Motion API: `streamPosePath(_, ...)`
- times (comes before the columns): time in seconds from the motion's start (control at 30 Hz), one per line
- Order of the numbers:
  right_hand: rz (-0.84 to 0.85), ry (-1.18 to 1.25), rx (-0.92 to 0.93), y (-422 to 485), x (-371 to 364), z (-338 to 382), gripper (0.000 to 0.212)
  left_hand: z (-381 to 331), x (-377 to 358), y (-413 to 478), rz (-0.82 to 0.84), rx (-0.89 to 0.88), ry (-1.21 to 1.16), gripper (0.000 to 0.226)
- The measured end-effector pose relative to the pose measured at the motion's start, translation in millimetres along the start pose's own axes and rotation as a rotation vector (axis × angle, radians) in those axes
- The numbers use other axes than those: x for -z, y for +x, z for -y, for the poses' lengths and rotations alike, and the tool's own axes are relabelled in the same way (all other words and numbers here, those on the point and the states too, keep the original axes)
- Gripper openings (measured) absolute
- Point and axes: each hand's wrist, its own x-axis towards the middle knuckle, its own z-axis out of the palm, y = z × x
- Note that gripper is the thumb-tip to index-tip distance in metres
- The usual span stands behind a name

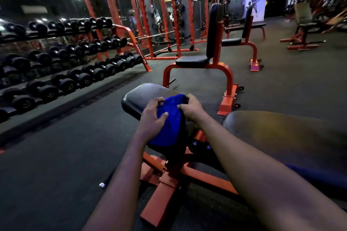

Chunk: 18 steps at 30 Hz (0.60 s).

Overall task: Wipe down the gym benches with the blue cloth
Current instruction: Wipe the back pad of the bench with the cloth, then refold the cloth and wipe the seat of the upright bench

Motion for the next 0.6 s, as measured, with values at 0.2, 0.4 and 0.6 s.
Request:
streamPosePath(0.2, 0.254, -0.045, 0.205, -14, -2, 70, 0.03, -3, 43, 18, -0.039, 0.075, 0.035, 0.07)
streamPosePath(0.4, 0.338, -0.023, 0.236, 48, -35, 124, 0.022, 19, 109, 94, 0.083, 0.086, 0.091, 0.023)
streamPosePath(0.6, 0.167, -0.03, 0.194, 128, -70, 166, 0.019, 59, 153, 172, 0.199, 0.103, 0.066, 0.012)
